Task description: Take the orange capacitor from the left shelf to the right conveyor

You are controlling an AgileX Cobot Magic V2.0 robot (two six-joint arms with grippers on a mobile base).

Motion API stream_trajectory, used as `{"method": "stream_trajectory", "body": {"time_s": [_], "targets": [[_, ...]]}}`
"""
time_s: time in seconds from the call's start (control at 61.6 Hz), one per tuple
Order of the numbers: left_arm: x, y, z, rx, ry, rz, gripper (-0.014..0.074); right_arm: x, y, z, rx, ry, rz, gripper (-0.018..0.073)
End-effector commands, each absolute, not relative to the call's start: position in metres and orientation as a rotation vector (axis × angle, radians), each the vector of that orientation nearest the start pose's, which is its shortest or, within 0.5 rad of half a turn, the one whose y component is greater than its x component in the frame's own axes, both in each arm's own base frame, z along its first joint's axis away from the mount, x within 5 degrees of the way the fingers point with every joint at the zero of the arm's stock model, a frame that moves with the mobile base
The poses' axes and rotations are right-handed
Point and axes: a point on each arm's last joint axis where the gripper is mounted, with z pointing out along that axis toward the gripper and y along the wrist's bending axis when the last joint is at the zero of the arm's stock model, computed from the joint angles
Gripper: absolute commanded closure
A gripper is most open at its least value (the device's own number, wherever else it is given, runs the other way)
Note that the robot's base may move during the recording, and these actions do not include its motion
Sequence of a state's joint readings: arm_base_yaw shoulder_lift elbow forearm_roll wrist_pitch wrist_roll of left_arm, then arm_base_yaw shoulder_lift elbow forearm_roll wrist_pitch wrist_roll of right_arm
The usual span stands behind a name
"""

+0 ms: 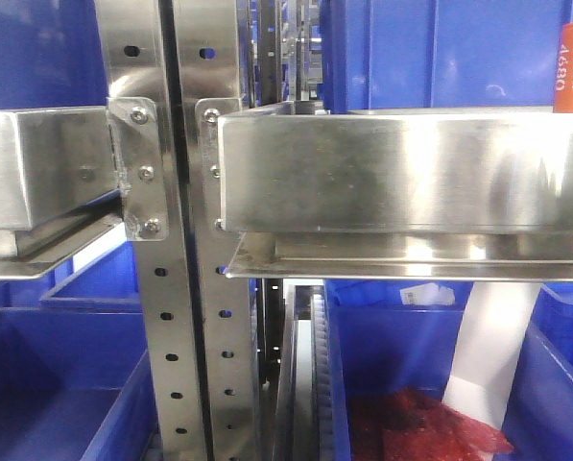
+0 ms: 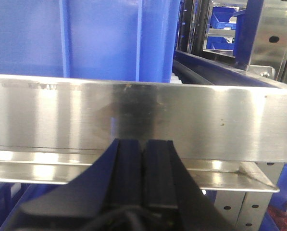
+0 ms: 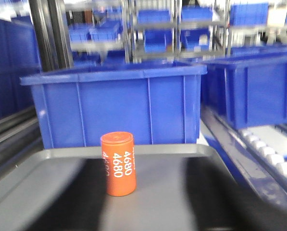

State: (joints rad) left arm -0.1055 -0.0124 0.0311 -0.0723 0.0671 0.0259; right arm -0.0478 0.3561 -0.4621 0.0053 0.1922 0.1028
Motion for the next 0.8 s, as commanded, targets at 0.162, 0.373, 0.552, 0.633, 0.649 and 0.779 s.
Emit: {"method": "stream_trajectory", "body": {"time_s": [0.162, 0.373, 0.552, 0.633, 0.649, 0.779], "targets": [[0.055, -0.006, 0.208, 0.039, 1.465, -0.124, 0.0723, 0.139, -0.004, 0.356, 0.102, 1.629, 0.052, -0.0064], [0.055, -0.006, 0.208, 0.039, 1.465, -0.124, 0.0723, 0.182, 0.016, 0.358, 0.009, 1.664, 0.138, -0.0064], [0.055, -0.006, 0.208, 0.039, 1.465, -0.124, 0.0723, 0.216, 0.021, 0.338, 0.001, 1.705, 0.143, -0.0064], [0.055, -0.006, 0.208, 0.039, 1.465, -0.124, 0.0723, 0.229, 0.019, 0.328, 0.010, 1.729, 0.134, -0.0064], [0.055, -0.006, 0.208, 0.039, 1.465, -0.124, 0.0723, 0.231, 0.019, 0.327, 0.013, 1.731, 0.132, -0.0064], [0.055, -0.006, 0.208, 0.039, 1.465, -0.124, 0.0723, 0.244, 0.017, 0.317, 0.023, 1.735, 0.122, -0.0064]]}}
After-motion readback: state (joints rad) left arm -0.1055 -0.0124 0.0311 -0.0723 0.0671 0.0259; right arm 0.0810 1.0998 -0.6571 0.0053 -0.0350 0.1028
